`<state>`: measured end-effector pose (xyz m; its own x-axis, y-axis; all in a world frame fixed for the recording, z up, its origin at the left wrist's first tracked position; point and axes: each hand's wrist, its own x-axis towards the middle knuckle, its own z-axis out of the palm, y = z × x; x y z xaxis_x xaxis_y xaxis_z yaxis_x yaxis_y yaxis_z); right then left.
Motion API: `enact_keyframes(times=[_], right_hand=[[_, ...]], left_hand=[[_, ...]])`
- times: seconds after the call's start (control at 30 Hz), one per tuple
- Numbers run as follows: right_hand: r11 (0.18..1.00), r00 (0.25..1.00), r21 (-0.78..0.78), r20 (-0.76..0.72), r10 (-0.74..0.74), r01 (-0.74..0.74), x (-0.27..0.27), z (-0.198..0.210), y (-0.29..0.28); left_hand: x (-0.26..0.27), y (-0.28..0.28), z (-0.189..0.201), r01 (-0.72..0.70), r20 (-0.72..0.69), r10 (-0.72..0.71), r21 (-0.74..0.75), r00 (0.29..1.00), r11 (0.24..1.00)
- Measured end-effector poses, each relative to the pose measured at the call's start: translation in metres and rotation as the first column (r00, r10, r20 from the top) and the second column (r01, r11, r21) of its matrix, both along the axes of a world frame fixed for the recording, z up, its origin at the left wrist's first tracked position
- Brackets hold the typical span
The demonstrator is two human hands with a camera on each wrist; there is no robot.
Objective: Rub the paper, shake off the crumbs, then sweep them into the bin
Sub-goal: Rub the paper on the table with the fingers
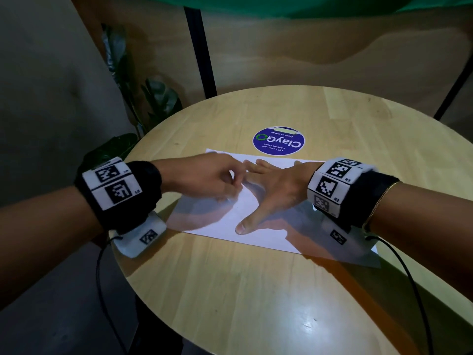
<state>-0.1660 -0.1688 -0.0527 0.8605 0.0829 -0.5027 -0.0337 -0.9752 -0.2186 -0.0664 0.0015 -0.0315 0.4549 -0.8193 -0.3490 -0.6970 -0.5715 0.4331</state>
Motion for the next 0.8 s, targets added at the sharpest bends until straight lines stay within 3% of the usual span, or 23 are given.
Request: enact_keyframes(times=[0.07,0.2,0.33,0.47,0.6,0.73,0.8], right_hand=[[1.0,1.0,0.018,-0.008,-0.008,0.008,-0.001,0.0,0.0],[1.0,1.0,-0.006,-0.005,-0.004,0.004,0.0,0.0,0.001],[1.0,1.0,-0.001,-0.018,-0.004,0.004,-0.001,0.0,0.0],[1.0,1.0,-0.009,-0.021,0.002,-0.002,0.0,-0.001,0.001],[1.0,1.0,-0.005,-0.02,-0.003,0.003,0.0,-0.002,0.001],[1.0,1.0,-0.029,-0.012,0.009,-0.01,-0.004,0.002,0.001],[0.999,0.999,-0.047,-0.031,0.026,-0.028,-0.004,0.002,0.002]], left_hand=[[-0.004,0.0,0.001,0.043,-0.114,-0.036,0.058,0.993,0.997],[0.01,0.003,0.005,-0.019,0.074,0.017,0.018,0.997,1.0],[-0.008,0.0,0.002,0.076,-0.112,-0.066,0.09,0.991,0.993],[0.008,0.006,0.006,-0.013,0.083,0.013,0.004,0.996,1.0],[-0.013,0.004,0.002,0.101,-0.13,-0.089,0.082,0.987,0.992],[0.001,0.009,0.006,0.002,0.065,-0.002,0.0,0.998,1.0],[-0.013,0.008,0.001,0.073,0.012,-0.073,0.015,0.997,0.997]])
